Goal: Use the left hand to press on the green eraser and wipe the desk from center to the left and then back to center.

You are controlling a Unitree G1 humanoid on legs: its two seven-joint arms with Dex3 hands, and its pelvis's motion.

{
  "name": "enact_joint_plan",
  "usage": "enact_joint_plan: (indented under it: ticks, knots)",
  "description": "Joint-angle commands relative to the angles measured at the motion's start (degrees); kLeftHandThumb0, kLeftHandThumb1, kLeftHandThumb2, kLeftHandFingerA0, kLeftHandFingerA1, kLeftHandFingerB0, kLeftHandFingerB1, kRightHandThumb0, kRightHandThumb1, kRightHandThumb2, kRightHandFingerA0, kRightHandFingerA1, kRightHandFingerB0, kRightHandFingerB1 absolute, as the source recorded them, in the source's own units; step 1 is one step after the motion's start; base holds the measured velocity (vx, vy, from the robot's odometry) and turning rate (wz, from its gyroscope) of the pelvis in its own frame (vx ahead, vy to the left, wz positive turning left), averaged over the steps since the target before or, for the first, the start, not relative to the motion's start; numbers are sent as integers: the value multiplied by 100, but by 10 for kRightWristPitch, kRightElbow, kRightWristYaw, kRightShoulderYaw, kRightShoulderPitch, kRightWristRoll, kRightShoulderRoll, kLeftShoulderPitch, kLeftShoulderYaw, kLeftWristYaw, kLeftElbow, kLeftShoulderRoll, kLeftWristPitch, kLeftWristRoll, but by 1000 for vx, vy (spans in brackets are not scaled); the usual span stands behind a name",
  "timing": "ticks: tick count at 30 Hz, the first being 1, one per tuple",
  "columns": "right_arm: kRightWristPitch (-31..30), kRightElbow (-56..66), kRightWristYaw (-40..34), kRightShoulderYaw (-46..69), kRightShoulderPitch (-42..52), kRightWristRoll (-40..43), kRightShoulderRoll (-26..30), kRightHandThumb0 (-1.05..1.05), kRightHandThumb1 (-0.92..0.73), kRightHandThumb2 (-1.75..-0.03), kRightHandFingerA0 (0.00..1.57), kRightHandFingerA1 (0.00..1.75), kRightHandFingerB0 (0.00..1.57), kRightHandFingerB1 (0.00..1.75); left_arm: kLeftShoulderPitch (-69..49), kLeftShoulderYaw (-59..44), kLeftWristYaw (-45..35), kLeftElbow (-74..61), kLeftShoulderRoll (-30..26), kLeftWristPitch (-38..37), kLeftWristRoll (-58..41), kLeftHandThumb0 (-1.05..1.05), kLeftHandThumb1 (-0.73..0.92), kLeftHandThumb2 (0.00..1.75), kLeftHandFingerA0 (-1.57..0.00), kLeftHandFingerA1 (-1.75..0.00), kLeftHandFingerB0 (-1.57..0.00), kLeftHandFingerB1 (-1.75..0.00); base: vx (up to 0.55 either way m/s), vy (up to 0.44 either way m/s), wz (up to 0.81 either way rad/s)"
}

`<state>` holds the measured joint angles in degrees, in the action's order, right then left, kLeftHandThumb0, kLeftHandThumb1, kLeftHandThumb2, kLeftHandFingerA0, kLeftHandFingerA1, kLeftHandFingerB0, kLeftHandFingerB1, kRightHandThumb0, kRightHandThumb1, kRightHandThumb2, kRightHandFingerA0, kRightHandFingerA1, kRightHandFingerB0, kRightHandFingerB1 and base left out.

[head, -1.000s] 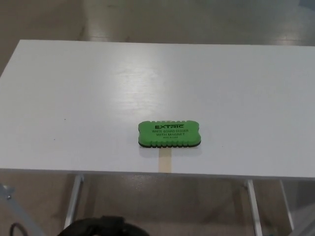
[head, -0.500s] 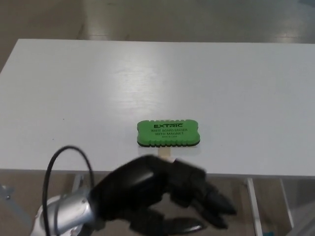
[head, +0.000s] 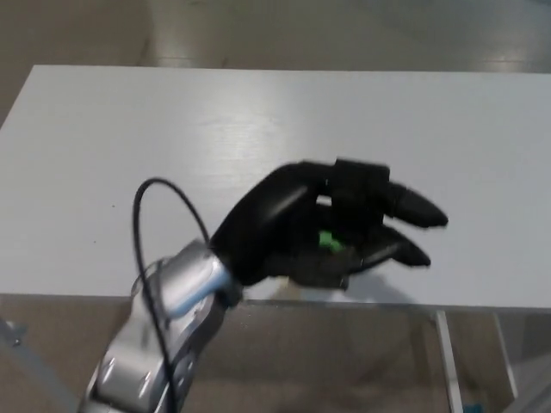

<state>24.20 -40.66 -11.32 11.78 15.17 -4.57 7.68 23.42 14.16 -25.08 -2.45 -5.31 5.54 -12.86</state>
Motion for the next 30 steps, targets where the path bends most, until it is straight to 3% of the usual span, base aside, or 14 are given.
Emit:
enact_joint_plan:
  ticks: [1,12,18,30]
  knots:
    - [16,-3,10,-5,0,8,-2,-22,-69,-60,72,53,49,46,169,-47,212,245,47,-5,114,-17,82,64,-95,-72,-92,-63,0,0,0]
    - [4,0,31,1,-5,31,-9,-23,-71,-60,70,53,48,45,272,-80,325,430,37,-5,144,-13,80,69,-92,-85,-87,-84,0,0,0]
    - [3,7,36,-1,3,29,-4,-23,-70,-60,70,53,48,45,278,-105,336,491,36,-30,124,-14,83,70,-91,-94,-85,-90,0,0,0]
    - [10,-3,35,1,-3,31,-6,-23,-70,-60,70,53,52,47,260,-116,325,553,58,-71,130,-15,88,66,-90,-94,-86,-88,0,0,0]
